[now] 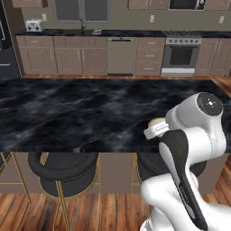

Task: Open the fridge, grab two sodas, and place both sodas inside the bowl with ice on the dining counter.

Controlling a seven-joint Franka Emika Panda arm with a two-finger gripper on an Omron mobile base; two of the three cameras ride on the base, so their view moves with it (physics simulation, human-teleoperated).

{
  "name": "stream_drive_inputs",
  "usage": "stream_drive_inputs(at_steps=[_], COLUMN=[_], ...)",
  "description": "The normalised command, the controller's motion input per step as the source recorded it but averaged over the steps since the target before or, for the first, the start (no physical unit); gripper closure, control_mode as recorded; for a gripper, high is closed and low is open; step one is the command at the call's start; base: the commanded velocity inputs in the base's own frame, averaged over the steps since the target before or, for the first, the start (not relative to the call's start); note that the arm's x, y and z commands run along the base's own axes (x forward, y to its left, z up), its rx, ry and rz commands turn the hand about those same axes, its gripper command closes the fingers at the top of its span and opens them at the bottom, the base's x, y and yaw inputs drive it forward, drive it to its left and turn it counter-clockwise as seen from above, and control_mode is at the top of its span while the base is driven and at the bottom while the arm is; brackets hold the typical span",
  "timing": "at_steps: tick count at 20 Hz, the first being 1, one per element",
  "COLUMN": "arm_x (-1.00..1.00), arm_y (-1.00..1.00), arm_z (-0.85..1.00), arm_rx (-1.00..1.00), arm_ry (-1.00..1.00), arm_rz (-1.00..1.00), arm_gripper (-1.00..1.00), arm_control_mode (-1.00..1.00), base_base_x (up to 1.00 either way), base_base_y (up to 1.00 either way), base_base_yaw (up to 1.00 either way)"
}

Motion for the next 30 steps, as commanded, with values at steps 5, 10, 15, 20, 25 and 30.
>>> stream_drive_inputs(at_steps=[5, 10, 15, 20, 25, 30], arm_x=[-0.3, -0.01, 0.0, 0.0, 0.0, 0.0], arm_y=[0.08, 0.01, 0.0, 0.0, 0.0, 0.0], arm_z=[-0.13, -0.02, 0.0, 0.0, 0.0, 0.0], arm_rx=[0.0, 0.0, 0.0, 0.0, 0.0, 0.0], arm_ry=[-0.03, 0.0, 0.0, 0.0, 0.0, 0.0], arm_rz=[-0.04, 0.0, 0.0, 0.0, 0.0, 0.0], arm_gripper=[-1.0, -1.0, -1.0, -1.0, -1.0, -1.0], arm_control_mode=[-1.0, -1.0, 1.0, 1.0, 1.0, 1.0], base_base_x=[0.0, 0.0, 0.02, 0.31, 0.34, 0.22], base_base_y=[0.0, 0.0, 0.73, 1.0, 1.0, 1.0], base_base_yaw=[0.0, 0.0, 0.0, 0.0, 0.0, 0.0])
